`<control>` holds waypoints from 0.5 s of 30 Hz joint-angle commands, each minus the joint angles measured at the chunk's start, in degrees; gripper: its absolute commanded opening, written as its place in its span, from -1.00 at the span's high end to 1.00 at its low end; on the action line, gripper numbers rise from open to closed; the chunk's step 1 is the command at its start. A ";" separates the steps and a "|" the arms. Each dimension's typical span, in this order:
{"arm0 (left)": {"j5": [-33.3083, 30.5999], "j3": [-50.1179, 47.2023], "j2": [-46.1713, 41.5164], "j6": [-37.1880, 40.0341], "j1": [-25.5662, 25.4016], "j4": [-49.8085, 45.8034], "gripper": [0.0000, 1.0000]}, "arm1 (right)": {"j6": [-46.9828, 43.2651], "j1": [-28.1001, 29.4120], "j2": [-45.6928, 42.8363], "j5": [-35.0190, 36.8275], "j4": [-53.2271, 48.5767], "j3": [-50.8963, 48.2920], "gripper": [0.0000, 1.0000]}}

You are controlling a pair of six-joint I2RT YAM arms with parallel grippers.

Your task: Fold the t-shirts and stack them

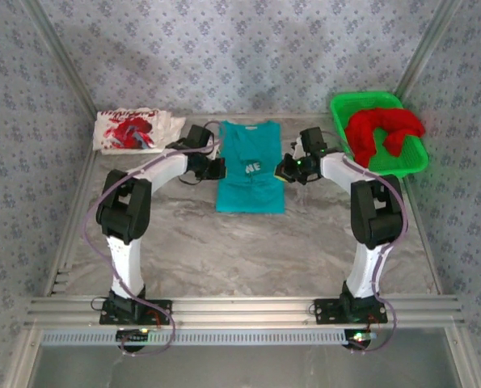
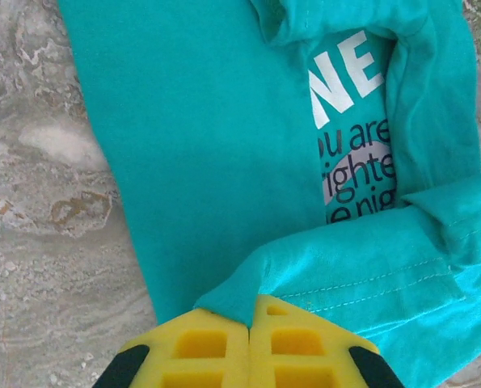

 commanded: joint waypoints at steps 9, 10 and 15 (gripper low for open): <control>-4.70 20.69 6.84 -1.11 2.64 -5.95 -0.06 | 3.53 -4.39 7.26 -3.49 -0.56 16.47 0.12; -5.53 19.33 5.03 -1.96 2.42 -5.13 -0.06 | 3.18 -4.54 5.70 -3.28 0.29 15.92 0.11; -8.06 2.12 -7.00 -3.09 -1.62 3.70 0.02 | 2.95 -2.92 -5.65 -5.42 8.69 0.44 0.33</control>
